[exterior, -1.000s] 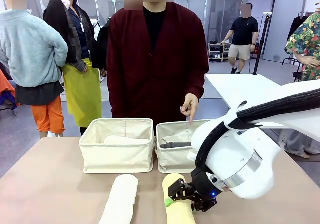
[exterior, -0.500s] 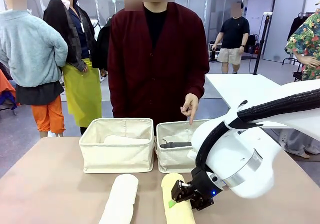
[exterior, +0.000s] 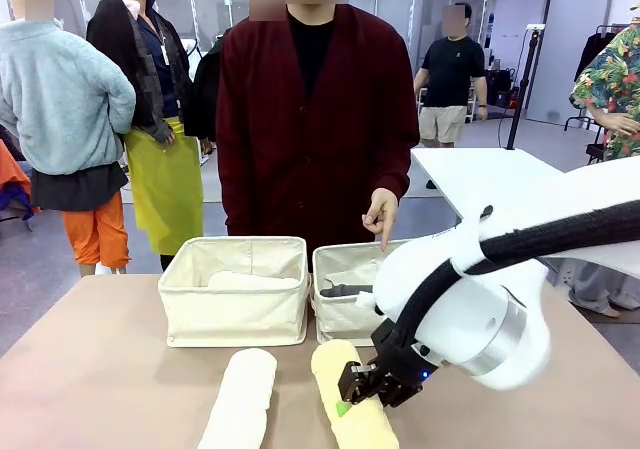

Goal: Divide the towels into two baskets.
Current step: Pick up one hotel-folded towel from the bottom of the table and place it in the Fabric basket indicated by the person.

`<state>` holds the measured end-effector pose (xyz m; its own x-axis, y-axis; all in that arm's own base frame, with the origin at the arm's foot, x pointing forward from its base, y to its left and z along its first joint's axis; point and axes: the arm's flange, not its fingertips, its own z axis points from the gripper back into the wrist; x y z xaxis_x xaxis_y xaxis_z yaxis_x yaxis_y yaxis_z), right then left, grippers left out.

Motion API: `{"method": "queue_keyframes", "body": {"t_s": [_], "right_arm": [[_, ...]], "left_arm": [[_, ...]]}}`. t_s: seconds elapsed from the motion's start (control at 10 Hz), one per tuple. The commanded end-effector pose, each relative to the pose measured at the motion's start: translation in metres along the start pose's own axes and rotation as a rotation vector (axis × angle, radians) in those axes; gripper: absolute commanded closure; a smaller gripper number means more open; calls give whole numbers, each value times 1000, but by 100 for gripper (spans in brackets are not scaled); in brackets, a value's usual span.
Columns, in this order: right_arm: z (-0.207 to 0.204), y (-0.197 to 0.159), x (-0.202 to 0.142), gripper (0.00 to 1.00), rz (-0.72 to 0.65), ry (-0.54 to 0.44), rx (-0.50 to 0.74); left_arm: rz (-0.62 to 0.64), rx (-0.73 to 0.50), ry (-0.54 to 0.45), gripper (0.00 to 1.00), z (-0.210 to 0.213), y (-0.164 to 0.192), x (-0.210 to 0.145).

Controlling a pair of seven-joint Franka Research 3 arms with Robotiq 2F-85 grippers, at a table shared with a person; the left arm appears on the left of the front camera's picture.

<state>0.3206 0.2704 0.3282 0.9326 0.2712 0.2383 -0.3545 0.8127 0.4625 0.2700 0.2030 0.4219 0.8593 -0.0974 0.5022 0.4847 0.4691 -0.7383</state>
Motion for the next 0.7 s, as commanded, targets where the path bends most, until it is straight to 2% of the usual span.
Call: {"method": "queue_keyframes", "body": {"t_s": [0.0,0.1,0.2,0.3,0.4,0.5,0.6], "right_arm": [[65,23,-54,98,159,31,-97],[75,32,-52,98,255,56,-169],[88,38,-51,98,399,104,-295],[102,44,-52,98,518,221,-306],[112,44,-54,98,635,318,-381],[118,44,-56,98,689,367,-419],[122,43,-60,98,724,363,-442]], "left_arm": [[-8,-1,3,0,3,-2,-2],[-8,-1,3,0,3,-2,-2],[-8,-1,3,0,3,-2,-2],[-8,-1,3,0,3,-2,-2],[-8,-1,3,0,3,-2,-2],[-8,-1,3,0,3,-2,-2],[-8,-1,3,0,3,-2,-2]]}}
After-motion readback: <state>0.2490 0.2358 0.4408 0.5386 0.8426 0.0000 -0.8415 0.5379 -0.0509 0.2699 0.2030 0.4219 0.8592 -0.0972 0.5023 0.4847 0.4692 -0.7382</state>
